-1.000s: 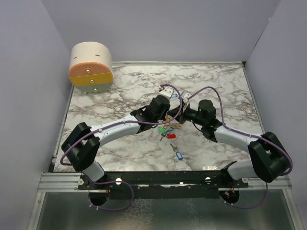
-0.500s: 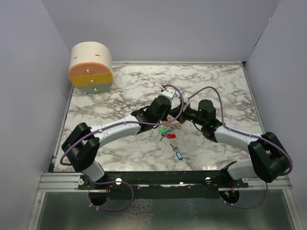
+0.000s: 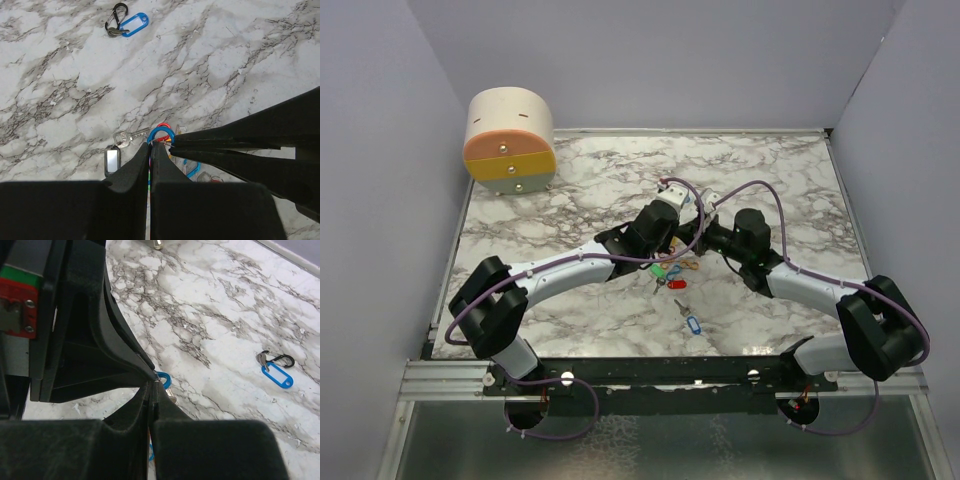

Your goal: Put the keys on the keyring

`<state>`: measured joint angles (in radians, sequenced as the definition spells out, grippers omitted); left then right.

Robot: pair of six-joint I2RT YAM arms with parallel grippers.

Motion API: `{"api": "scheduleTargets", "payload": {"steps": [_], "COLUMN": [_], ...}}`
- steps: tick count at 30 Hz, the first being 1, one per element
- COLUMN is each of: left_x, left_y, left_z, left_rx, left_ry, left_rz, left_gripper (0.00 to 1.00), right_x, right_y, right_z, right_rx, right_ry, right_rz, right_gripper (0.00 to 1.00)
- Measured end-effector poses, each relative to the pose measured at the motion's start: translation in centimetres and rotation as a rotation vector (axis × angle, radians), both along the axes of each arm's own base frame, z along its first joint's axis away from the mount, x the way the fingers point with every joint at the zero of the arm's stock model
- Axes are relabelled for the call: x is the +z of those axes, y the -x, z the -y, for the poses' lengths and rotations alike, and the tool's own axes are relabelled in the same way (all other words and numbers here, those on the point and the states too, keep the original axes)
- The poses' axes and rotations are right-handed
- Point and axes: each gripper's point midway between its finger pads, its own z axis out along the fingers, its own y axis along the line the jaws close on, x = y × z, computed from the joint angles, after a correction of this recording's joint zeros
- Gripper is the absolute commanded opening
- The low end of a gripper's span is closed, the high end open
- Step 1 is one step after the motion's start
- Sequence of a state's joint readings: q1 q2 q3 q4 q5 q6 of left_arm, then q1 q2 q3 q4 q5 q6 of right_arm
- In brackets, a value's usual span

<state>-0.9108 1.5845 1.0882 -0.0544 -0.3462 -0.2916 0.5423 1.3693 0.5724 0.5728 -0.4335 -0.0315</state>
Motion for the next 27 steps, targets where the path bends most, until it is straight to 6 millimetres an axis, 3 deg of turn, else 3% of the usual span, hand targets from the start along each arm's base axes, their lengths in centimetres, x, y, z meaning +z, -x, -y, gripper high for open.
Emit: {"api": "scheduleTargets", "payload": {"steps": [27], "left_x": [0.0], "left_y": [0.6], "left_z": [0.5], "left_rx": [-0.029], "left_ry": [0.004], "left_rz": [-0.012], "left_gripper": [0.0], "right_x": [-0.1], "right_y": [-1.0], "right_z": [1.1], "right_rx": [-0.087], "right_ry": [0.003], "right_rz": [0.021], "right_gripper": [0.01]}}
